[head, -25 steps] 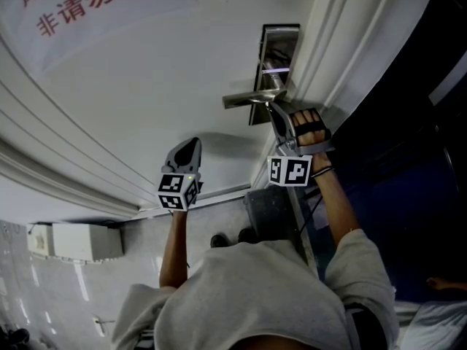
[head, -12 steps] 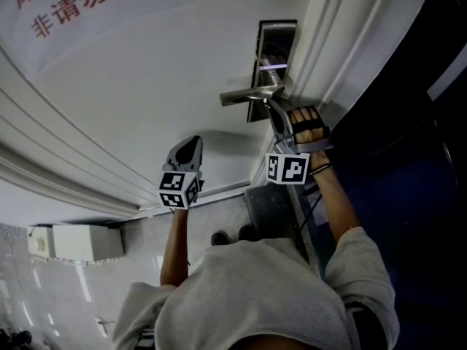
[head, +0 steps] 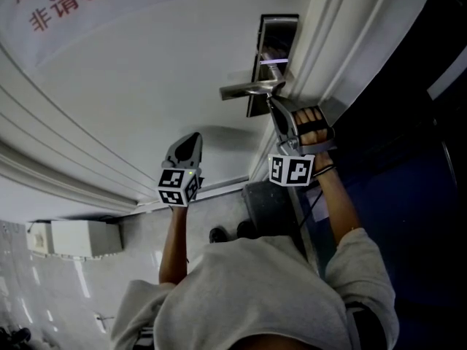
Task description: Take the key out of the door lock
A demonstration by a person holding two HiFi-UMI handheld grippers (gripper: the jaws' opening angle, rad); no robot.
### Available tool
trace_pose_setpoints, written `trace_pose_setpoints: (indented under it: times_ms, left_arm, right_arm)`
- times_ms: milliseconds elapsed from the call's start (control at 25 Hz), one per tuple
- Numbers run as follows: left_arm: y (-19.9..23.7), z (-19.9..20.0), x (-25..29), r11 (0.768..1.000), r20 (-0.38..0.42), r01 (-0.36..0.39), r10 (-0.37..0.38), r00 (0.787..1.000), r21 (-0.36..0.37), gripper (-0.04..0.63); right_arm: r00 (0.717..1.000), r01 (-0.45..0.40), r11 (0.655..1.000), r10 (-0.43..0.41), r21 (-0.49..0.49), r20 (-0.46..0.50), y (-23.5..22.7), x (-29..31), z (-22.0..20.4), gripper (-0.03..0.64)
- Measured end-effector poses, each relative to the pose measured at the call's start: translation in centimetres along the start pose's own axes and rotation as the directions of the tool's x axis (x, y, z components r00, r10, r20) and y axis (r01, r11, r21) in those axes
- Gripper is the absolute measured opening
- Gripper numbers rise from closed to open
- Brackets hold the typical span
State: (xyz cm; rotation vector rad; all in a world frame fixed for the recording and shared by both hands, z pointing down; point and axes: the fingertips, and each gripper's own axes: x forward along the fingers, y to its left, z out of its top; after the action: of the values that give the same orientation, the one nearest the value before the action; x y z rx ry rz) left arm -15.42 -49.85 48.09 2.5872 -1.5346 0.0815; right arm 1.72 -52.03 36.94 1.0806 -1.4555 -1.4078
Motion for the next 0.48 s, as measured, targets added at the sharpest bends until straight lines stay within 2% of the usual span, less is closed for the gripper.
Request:
trace_pose_setpoints:
  times_ms: [320, 480]
  left_arm:
    - [-1.2, 0.0, 0.4, 1.0, -0.001, 0.029, -0.029, 1.0, 0.004, 0.017]
    - [-1.9, 0.1, 0.5, 0.999, -0.002, 0.039, -0.039, 0.999, 0.009, 0.017]
  right_arm:
    - [1.0, 0.006, 0.999, -0.006, 0.043, 0.021, 0.2, -2.4, 0.1, 0.029]
    - [1.0, -0.007, 0.99, 0.005, 0.144, 0.018, 0.5, -3.3, -0.4, 0.029]
